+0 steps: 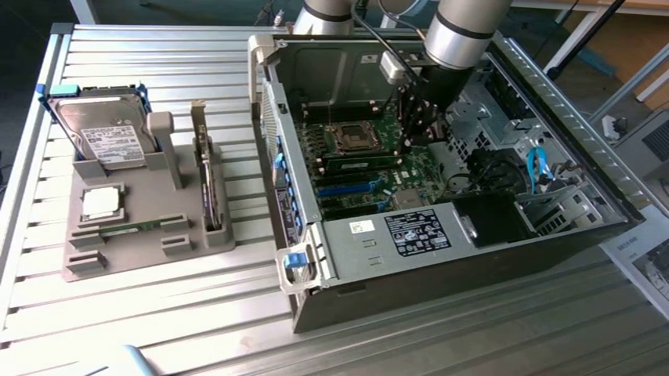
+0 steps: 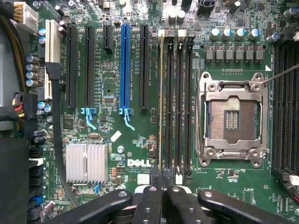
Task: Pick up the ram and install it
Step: 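Press down the ram until it locks into place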
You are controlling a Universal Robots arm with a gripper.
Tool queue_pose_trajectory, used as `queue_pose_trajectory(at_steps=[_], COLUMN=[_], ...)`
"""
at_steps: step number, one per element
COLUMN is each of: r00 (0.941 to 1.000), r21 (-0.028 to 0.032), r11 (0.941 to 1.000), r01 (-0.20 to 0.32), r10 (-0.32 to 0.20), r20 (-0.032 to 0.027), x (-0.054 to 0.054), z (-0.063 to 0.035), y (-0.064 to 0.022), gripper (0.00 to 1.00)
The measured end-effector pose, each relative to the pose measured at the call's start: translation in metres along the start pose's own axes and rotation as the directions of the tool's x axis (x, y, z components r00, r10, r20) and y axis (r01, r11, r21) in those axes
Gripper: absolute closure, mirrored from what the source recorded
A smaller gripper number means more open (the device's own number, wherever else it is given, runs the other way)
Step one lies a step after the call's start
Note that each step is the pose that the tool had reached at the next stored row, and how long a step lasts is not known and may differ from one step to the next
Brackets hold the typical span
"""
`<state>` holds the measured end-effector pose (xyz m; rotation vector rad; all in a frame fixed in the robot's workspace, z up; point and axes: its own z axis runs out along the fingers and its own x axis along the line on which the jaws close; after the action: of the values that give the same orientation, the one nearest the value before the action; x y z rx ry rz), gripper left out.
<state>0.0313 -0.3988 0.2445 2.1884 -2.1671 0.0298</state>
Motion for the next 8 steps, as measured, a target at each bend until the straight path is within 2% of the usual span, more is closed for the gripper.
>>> queue_pose_trajectory(at_steps=[8], r00=[1.0000], r21=[0.0039], r11=[1.0000], r01=[0.000], r10=[0.000], r20=[0.0000], x=[0.000], z=[0.0009], y=[0.0264], gripper=[0.89])
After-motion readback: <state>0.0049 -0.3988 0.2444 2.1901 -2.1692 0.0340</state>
